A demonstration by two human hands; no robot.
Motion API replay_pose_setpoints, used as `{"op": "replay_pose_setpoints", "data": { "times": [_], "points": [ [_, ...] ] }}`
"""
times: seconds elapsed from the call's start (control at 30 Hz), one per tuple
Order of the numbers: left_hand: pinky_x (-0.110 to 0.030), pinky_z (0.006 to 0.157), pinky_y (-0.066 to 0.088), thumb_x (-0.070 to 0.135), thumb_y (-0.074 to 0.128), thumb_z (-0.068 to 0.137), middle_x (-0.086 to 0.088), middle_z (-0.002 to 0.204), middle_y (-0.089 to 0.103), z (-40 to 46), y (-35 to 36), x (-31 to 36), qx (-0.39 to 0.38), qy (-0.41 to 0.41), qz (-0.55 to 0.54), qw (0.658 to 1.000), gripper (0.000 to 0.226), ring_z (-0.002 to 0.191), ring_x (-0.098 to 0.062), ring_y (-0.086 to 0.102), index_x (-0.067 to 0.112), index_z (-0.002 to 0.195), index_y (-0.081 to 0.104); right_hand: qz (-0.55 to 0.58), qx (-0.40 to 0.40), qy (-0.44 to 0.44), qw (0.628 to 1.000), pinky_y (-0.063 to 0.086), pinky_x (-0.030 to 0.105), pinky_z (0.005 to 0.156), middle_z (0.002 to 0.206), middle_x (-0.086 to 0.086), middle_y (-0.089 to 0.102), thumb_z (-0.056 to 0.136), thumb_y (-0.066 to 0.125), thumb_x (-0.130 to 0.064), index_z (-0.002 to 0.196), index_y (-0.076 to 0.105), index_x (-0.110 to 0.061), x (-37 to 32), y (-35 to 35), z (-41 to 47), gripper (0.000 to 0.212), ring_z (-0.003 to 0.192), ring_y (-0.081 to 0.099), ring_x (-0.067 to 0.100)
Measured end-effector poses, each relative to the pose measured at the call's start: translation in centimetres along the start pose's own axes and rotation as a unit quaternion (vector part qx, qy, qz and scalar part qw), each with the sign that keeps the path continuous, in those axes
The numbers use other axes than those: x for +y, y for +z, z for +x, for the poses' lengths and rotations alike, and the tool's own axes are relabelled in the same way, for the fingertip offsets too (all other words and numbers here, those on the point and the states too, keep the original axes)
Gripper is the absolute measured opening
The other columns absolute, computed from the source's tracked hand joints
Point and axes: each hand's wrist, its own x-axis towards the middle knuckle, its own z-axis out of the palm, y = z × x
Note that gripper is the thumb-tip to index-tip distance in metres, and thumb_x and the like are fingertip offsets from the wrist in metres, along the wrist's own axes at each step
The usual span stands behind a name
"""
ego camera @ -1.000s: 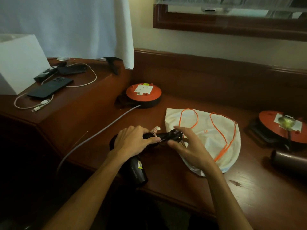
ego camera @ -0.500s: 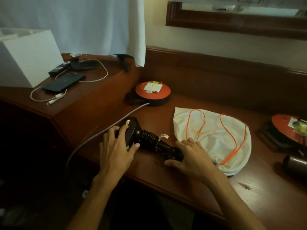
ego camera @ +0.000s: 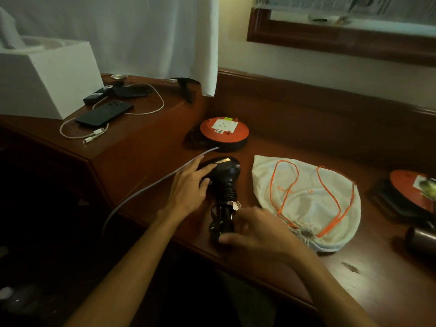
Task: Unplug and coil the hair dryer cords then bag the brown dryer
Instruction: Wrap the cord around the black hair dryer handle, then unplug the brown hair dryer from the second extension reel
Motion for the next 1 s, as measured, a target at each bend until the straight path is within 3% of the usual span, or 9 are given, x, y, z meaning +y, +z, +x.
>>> {"op": "replay_pose_setpoints", "data": {
  "times": [0.1, 0.17, 0.23, 0.3, 0.4, 0.57, 0.67, 0.9, 1.0],
  "points": [
    [-0.046, 0.118, 0.034, 0.035, 0.058, 0.100, 0.002, 0.157, 0.041, -2.9, -0.3, 3.0, 0.023, -0.077, -0.102, 0.992, 0.045, 0.145, -0.020, 0.037, 0.026, 0.144, 0.054, 0.072, 0.126, 0.001, 0.989, 0.054, 0.035, 0.070, 0.091, -0.006, 0.066, 0.092, 0.064, -0.050, 0.100, 0.067, -0.023, 1.6, -2.2, 2.1, 0.028, 0.081, 0.062, 0.010],
    [-0.046, 0.120, 0.031, 0.049, 0.059, 0.096, 0.004, 0.161, 0.033, -4.8, -0.1, 4.9, -0.076, -0.088, -0.081, 0.990, 0.061, 0.148, -0.020, 0.032, 0.029, 0.151, 0.043, 0.044, 0.192, -0.008, 0.980, 0.050, 0.031, 0.086, 0.115, 0.000, 0.064, 0.096, 0.064, -0.036, 0.122, 0.062, -0.020, 2.7, -3.2, 4.6, 0.030, 0.105, 0.060, 0.017],
    [-0.044, 0.121, 0.027, 0.055, 0.060, 0.094, 0.004, 0.168, 0.016, -5.5, 0.3, 5.8, -0.179, -0.075, -0.038, 0.980, 0.073, 0.151, -0.023, 0.025, 0.033, 0.157, 0.028, 0.023, 0.165, -0.019, 0.986, 0.039, 0.035, 0.105, 0.148, 0.002, 0.047, 0.097, 0.063, -0.034, 0.144, 0.048, -0.025, 3.6, -3.5, 7.7, 0.050, 0.136, 0.042, 0.021],
    [-0.041, 0.119, 0.028, 0.047, 0.060, 0.096, 0.005, 0.170, 0.006, -5.2, 0.5, 5.8, -0.206, -0.062, -0.044, 0.976, 0.073, 0.151, -0.026, 0.025, 0.037, 0.158, 0.023, 0.020, 0.117, -0.024, 0.993, 0.029, 0.042, 0.116, 0.163, -0.002, 0.028, 0.098, 0.062, -0.034, 0.152, 0.038, -0.031, 4.2, -3.0, 10.7, 0.059, 0.149, 0.023, 0.022],
    [-0.039, 0.119, 0.029, 0.031, 0.060, 0.097, 0.010, 0.169, 0.006, -4.3, 0.3, 4.4, -0.214, -0.054, -0.084, 0.972, 0.070, 0.152, -0.023, 0.024, 0.041, 0.158, 0.026, 0.055, 0.106, -0.013, 0.993, 0.033, 0.044, 0.118, 0.164, -0.003, 0.025, 0.099, 0.060, -0.034, 0.151, 0.042, -0.031, 5.1, -1.5, 13.3, 0.055, 0.149, 0.027, 0.024],
    [-0.046, 0.121, 0.021, 0.026, 0.064, 0.094, 0.015, 0.167, 0.015, -1.4, -0.5, 2.3, -0.250, -0.056, -0.052, 0.965, 0.070, 0.153, -0.023, 0.018, 0.051, 0.152, 0.033, 0.092, 0.218, 0.008, 0.972, 0.038, 0.040, 0.113, 0.158, 0.002, 0.036, 0.097, 0.063, -0.035, 0.145, 0.052, -0.022, 6.4, 0.2, 14.4, 0.051, 0.143, 0.036, 0.024],
    [-0.050, 0.124, 0.020, 0.027, 0.066, 0.090, 0.016, 0.165, 0.021, 0.7, -0.3, 1.7, -0.257, -0.049, -0.015, 0.965, 0.071, 0.153, -0.024, 0.020, 0.054, 0.149, 0.036, 0.101, 0.239, 0.041, 0.965, 0.040, 0.041, 0.113, 0.158, 0.002, 0.035, 0.097, 0.062, -0.037, 0.145, 0.052, -0.022, 6.8, 0.5, 15.1, 0.051, 0.143, 0.036, 0.024],
    [-0.043, 0.124, 0.021, 0.025, 0.069, 0.088, 0.004, 0.166, 0.026, 2.4, 0.0, 2.3, -0.237, -0.013, 0.040, 0.971, 0.074, 0.154, -0.019, 0.019, 0.041, 0.153, 0.038, 0.073, 0.205, 0.074, 0.973, 0.041, 0.049, 0.112, 0.160, 0.002, 0.032, 0.098, 0.059, -0.043, 0.148, 0.047, -0.025, 6.6, -1.1, 16.0, 0.055, 0.142, 0.038, 0.028],
    [-0.042, 0.124, 0.018, 0.034, 0.067, 0.089, -0.002, 0.167, 0.022, 1.4, 0.2, 4.8, -0.186, 0.040, 0.100, 0.977, 0.072, 0.154, -0.019, 0.015, 0.031, 0.154, 0.037, 0.104, 0.213, 0.067, 0.969, 0.037, 0.046, 0.114, 0.155, 0.005, 0.045, 0.097, 0.060, -0.041, 0.145, 0.051, -0.022, 7.5, -2.6, 13.4, 0.052, 0.141, 0.042, 0.027]
  ]
}}
